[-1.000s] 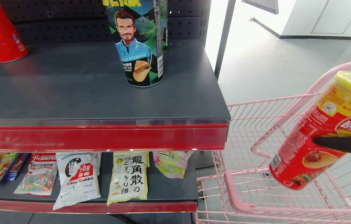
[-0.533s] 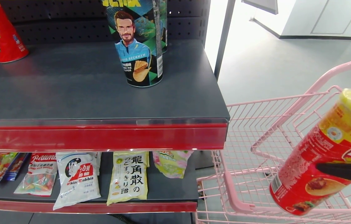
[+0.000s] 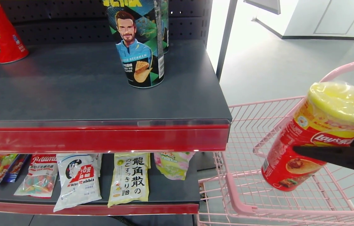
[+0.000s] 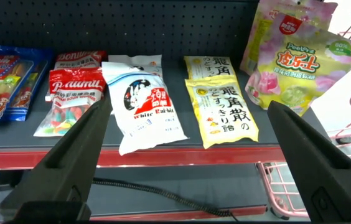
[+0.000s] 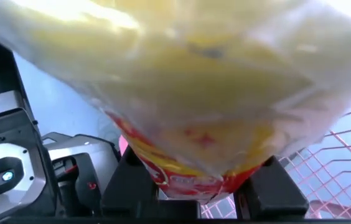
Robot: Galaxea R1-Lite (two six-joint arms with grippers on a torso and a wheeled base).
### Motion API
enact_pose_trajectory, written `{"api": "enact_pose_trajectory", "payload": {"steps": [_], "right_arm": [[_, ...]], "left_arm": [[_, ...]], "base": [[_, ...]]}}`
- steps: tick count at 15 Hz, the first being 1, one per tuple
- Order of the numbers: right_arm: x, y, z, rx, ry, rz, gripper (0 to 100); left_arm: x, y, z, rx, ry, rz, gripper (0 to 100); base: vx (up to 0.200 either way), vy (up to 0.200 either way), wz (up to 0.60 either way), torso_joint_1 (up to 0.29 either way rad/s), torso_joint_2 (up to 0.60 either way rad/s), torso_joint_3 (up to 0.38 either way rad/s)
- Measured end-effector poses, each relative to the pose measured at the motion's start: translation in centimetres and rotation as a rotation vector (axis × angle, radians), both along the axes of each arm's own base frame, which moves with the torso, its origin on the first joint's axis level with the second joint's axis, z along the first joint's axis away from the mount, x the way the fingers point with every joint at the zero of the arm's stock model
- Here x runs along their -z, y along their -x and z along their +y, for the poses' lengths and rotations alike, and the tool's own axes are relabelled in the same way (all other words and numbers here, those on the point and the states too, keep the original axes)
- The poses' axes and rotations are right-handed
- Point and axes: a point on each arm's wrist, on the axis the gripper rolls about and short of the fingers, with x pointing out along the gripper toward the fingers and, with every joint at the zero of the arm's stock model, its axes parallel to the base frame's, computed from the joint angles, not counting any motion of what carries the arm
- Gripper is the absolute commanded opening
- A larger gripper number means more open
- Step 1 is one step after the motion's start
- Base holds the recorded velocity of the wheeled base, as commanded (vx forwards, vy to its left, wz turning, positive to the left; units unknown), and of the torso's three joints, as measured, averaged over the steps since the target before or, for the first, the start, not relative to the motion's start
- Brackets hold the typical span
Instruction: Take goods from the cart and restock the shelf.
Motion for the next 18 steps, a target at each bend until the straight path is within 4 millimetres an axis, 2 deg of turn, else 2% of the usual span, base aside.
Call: {"api": "enact_pose_trajectory", "payload": {"steps": [11,18], "right_arm": [[-1.4,-0.2,0.1,0.003,-0.015,-0.037,0],[-0.9,-0.2,0.1,0.002,-0.01,-0.02,0]], "left_arm": [[0.0,0.0,0.0,0.0,0.0,0.0,100],[0.0,0.0,0.0,0.0,0.0,-0.001,100]], "base": [[0.0,0.0,0.0,0.0,0.0,0.0],[0.0,0.0,0.0,0.136,-0.42,-0.27]]}}
